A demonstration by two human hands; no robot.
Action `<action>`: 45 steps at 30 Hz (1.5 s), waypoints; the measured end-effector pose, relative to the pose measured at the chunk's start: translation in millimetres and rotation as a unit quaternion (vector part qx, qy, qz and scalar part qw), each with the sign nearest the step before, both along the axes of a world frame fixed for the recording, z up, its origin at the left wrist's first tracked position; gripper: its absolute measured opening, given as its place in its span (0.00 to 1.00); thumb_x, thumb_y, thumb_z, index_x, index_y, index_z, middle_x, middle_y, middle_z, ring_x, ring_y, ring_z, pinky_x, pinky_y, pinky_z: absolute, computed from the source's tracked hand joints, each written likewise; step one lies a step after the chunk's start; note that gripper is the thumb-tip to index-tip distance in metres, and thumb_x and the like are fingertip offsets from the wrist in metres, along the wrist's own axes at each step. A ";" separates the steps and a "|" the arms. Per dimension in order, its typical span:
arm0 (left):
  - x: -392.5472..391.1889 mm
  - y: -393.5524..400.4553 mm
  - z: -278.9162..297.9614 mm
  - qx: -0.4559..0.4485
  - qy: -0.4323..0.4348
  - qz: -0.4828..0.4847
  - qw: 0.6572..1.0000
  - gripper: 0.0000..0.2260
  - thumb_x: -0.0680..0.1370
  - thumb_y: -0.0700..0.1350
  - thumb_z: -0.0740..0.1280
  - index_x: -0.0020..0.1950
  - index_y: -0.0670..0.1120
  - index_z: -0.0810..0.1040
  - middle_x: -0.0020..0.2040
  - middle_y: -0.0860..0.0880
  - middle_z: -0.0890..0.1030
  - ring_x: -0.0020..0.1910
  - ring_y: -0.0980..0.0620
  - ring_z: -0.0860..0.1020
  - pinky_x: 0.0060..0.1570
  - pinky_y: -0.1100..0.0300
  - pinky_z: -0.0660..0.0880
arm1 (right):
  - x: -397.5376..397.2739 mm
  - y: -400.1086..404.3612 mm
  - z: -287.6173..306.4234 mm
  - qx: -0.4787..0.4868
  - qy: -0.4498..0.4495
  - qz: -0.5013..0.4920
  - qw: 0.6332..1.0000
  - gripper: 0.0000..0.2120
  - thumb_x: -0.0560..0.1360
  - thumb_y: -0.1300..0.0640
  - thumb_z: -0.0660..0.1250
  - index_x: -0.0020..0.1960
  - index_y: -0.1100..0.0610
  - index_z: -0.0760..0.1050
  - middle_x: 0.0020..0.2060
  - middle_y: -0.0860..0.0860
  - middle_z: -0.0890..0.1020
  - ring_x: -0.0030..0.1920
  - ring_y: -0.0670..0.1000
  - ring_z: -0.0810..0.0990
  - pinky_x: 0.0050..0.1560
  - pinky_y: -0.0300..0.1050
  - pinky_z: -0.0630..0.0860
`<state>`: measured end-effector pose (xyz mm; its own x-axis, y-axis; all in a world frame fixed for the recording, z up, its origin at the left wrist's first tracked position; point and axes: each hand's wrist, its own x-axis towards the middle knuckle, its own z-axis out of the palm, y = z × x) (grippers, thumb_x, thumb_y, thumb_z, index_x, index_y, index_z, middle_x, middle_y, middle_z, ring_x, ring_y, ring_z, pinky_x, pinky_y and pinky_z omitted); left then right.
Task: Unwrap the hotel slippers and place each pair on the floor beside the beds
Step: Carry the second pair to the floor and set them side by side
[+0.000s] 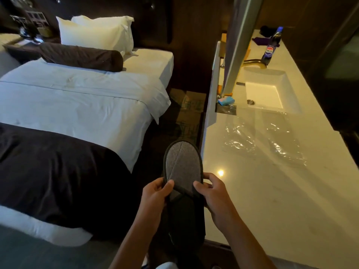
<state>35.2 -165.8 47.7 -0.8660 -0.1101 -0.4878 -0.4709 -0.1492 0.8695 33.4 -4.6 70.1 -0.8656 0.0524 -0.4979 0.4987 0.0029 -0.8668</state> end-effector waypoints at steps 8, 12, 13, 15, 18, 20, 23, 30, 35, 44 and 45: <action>-46.2 -138.2 5.1 0.045 0.013 0.006 0.999 0.11 0.77 0.40 0.70 0.57 0.38 0.80 0.43 0.41 0.86 0.43 0.44 0.85 0.40 0.54 0.81 | -37.2 -136.3 -0.5 0.014 -0.016 -0.021 1.000 0.19 0.76 0.53 0.68 0.66 0.52 0.72 0.56 0.49 0.80 0.58 0.51 0.78 0.64 0.55 0.75; -66.4 -166.3 6.4 0.053 0.008 0.005 0.999 0.09 0.77 0.40 0.70 0.54 0.38 0.81 0.45 0.39 0.86 0.45 0.41 0.85 0.47 0.49 0.81 | -54.2 -163.1 3.3 0.008 -0.016 -0.023 1.000 0.15 0.77 0.53 0.67 0.63 0.51 0.72 0.54 0.47 0.80 0.55 0.49 0.79 0.62 0.52 0.77; -72.5 -170.1 5.9 0.052 0.008 0.002 0.999 0.08 0.77 0.40 0.70 0.53 0.38 0.82 0.46 0.38 0.86 0.46 0.40 0.85 0.49 0.48 0.81 | -59.6 -166.8 3.3 0.009 -0.015 -0.026 1.000 0.14 0.77 0.53 0.67 0.62 0.50 0.73 0.54 0.48 0.80 0.54 0.48 0.79 0.61 0.51 0.78; -85.5 -173.8 4.1 0.053 0.006 -0.007 0.999 0.07 0.77 0.40 0.69 0.52 0.38 0.82 0.45 0.39 0.86 0.45 0.41 0.85 0.48 0.48 0.81 | -70.9 -171.5 1.9 0.018 -0.015 -0.031 0.999 0.14 0.77 0.53 0.68 0.62 0.51 0.74 0.55 0.49 0.81 0.55 0.50 0.80 0.61 0.53 0.78; -109.7 -175.0 0.9 0.041 -0.001 -0.021 0.999 0.07 0.78 0.40 0.69 0.51 0.38 0.83 0.44 0.39 0.86 0.45 0.41 0.85 0.47 0.48 0.81 | -92.0 -172.8 -2.8 0.023 -0.020 -0.047 0.998 0.15 0.76 0.53 0.68 0.62 0.51 0.75 0.55 0.50 0.82 0.56 0.51 0.80 0.62 0.56 0.78; -128.5 -174.2 -3.2 0.029 -0.007 -0.035 0.999 0.08 0.78 0.42 0.69 0.53 0.39 0.83 0.47 0.38 0.86 0.47 0.39 0.85 0.51 0.45 0.81 | -109.3 -171.2 -7.5 0.018 -0.027 -0.054 0.998 0.16 0.76 0.53 0.68 0.63 0.51 0.74 0.55 0.50 0.82 0.57 0.52 0.80 0.63 0.56 0.77; -165.0 -170.3 -8.1 0.020 -0.014 -0.044 0.999 0.09 0.78 0.42 0.69 0.55 0.38 0.82 0.47 0.38 0.86 0.48 0.39 0.85 0.50 0.47 0.81 | -144.6 -166.8 -14.9 0.015 -0.033 -0.061 0.997 0.17 0.76 0.53 0.69 0.64 0.51 0.74 0.57 0.50 0.80 0.58 0.53 0.79 0.63 0.57 0.77; -278.3 -140.5 -7.2 0.000 -0.007 -0.053 0.999 0.08 0.78 0.40 0.68 0.53 0.36 0.81 0.41 0.39 0.84 0.41 0.41 0.83 0.45 0.49 0.80 | -256.1 -138.1 -22.1 -0.027 -0.028 -0.080 0.996 0.06 0.77 0.56 0.69 0.49 0.46 0.74 0.56 0.53 0.81 0.55 0.55 0.81 0.60 0.57 0.79; -349.4 -116.7 0.6 0.005 0.005 -0.057 0.998 0.04 0.78 0.40 0.68 0.48 0.41 0.82 0.36 0.46 0.86 0.35 0.48 0.85 0.36 0.55 0.81 | -328.5 -115.4 -14.0 -0.014 -0.003 -0.086 0.996 0.06 0.78 0.54 0.67 0.46 0.43 0.73 0.49 0.46 0.80 0.49 0.47 0.80 0.54 0.48 0.80; -460.3 -96.9 -0.9 0.007 0.020 -0.072 0.997 0.06 0.78 0.40 0.68 0.44 0.40 0.82 0.34 0.45 0.84 0.34 0.47 0.83 0.36 0.55 0.79 | -438.0 -97.1 -13.6 0.001 -0.010 -0.096 0.995 0.09 0.77 0.51 0.67 0.57 0.47 0.73 0.51 0.46 0.79 0.50 0.46 0.78 0.52 0.47 0.80; -473.6 -95.9 -2.6 0.009 0.021 -0.073 0.997 0.06 0.78 0.40 0.68 0.45 0.39 0.82 0.35 0.44 0.84 0.35 0.45 0.83 0.38 0.53 0.80 | -451.1 -96.1 -14.7 0.001 -0.011 -0.099 0.995 0.09 0.77 0.51 0.67 0.56 0.47 0.73 0.52 0.46 0.79 0.50 0.46 0.79 0.50 0.46 0.80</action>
<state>-438.5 -261.7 45.1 -0.8917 0.0274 -0.4518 -0.4522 -0.0965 0.8867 -417.7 -100.6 55.4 -0.8275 0.2213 -0.5160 0.5082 -0.0955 -0.8559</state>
